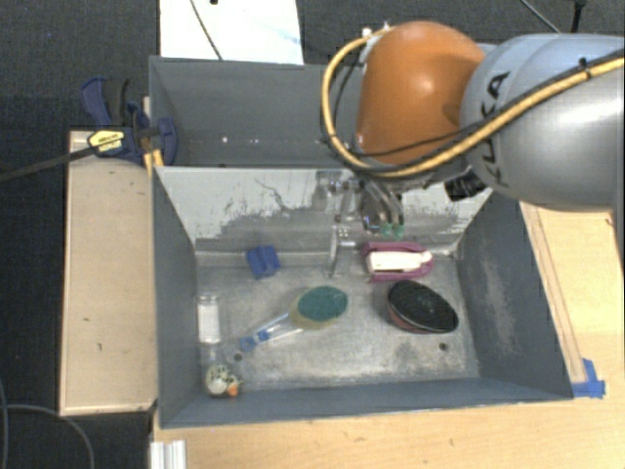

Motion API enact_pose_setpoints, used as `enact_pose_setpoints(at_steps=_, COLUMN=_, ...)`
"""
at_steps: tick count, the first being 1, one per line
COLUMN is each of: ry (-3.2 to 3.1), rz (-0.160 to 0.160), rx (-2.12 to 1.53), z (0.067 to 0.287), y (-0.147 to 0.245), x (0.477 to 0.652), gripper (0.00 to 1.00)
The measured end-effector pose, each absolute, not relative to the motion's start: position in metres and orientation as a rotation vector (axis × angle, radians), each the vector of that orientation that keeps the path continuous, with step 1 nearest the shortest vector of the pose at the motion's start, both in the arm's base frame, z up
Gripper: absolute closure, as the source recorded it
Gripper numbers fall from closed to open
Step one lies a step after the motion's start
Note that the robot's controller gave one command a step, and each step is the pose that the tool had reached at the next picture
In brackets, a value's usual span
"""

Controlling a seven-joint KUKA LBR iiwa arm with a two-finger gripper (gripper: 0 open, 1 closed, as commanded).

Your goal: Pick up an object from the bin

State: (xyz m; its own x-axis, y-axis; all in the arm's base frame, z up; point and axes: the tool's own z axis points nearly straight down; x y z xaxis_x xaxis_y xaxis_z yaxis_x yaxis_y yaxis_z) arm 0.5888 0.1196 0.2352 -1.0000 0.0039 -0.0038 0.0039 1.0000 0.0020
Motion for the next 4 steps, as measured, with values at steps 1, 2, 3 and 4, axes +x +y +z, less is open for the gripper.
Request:
enact_pose_setpoints(at_steps=1, ry=3.150, rz=0.001, rx=-0.051, z=0.068, y=0.115, x=0.552, gripper=0.00)
enact_pose_setpoints(at_steps=2, ry=3.141, rz=0.005, rx=-0.047, z=0.073, y=0.117, x=0.554, gripper=1.00)
enact_pose_setpoints(at_steps=3, ry=3.131, rz=0.004, rx=-0.062, z=0.187, y=0.122, x=0.550, gripper=1.00)
enact_pose_setpoints(at_steps=4, ry=3.129, rz=0.005, rx=-0.088, z=0.321, y=0.140, x=0.534, gripper=1.00)
